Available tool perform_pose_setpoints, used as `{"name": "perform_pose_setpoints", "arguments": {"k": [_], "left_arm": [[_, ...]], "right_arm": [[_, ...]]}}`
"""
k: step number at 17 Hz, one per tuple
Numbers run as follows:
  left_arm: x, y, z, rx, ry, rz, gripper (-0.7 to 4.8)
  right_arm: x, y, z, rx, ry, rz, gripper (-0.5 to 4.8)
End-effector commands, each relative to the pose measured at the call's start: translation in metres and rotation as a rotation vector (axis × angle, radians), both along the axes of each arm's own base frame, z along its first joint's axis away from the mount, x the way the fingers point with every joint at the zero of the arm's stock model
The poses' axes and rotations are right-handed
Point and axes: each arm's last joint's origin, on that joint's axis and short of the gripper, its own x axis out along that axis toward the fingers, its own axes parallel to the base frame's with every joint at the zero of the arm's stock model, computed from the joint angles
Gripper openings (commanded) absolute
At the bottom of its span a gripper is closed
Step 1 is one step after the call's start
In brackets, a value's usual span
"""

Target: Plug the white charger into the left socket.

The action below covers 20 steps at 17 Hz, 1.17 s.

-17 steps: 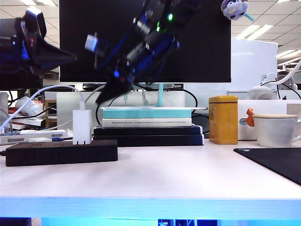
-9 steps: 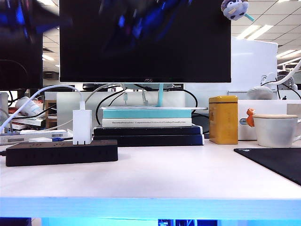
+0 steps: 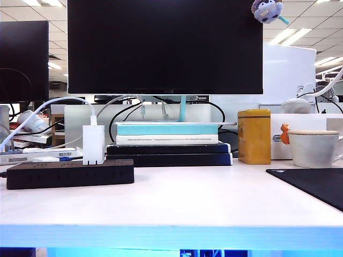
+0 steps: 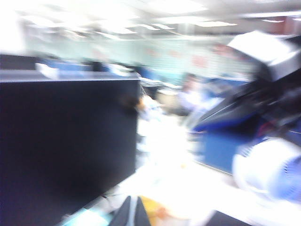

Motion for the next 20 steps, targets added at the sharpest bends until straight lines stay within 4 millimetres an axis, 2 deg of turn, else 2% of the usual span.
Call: {"name": "perform_pose_setpoints", "arguments": {"k": [1,2,4,6,7,9,12,15,17,19,20], "left_arm": [[-0.079,0.002,-0.009,0.106,0.039,0.433,-0.05],[-0.105,0.001,-0.015,0.148,0.046,0.520,-0.05],[-0.141,0.001,-0.029,0.205,0.081,0.613,-0.05],[-0.156,0.001,-0.043,0.216,0.110,0.680,-0.05],[-0.158,0.001,-0.053,0.218,0.122,0.694,-0.05],[-0.148,0.003,-0.084,0.226,0.172,0.705,-0.05],[-0.116,0.005,-0.125,0.138,0.219,0.695,-0.05],[-0.089,0.008,-0.169,0.102,0.239,0.702,-0.05],[-0.077,0.009,-0.205,0.082,0.315,0.690,-0.05],[-0.072,0.009,-0.230,0.090,0.366,0.691,-0.05],[-0.069,0.010,-0.249,0.102,0.385,0.689,-0.05]], "right_arm": [[-0.054,-0.038,0.035,0.103,-0.078,-0.101,0.00],[-0.067,-0.048,0.039,0.124,-0.071,-0.123,0.00],[-0.083,-0.059,0.035,0.132,-0.050,-0.151,-0.01],[-0.086,-0.062,0.015,0.128,-0.010,-0.177,-0.01],[-0.085,-0.062,-0.003,0.132,0.031,-0.196,-0.01],[-0.088,-0.064,-0.048,0.140,0.055,-0.238,-0.01],[-0.099,-0.073,-0.114,0.253,0.041,-0.272,0.00],[-0.107,-0.080,-0.188,0.265,0.022,-0.313,0.00],[-0.108,-0.081,-0.240,0.227,0.109,-0.354,0.00],[-0.110,-0.083,-0.272,0.200,0.165,-0.393,-0.01],[-0.111,-0.085,-0.298,0.189,0.199,-0.436,0.00]]}}
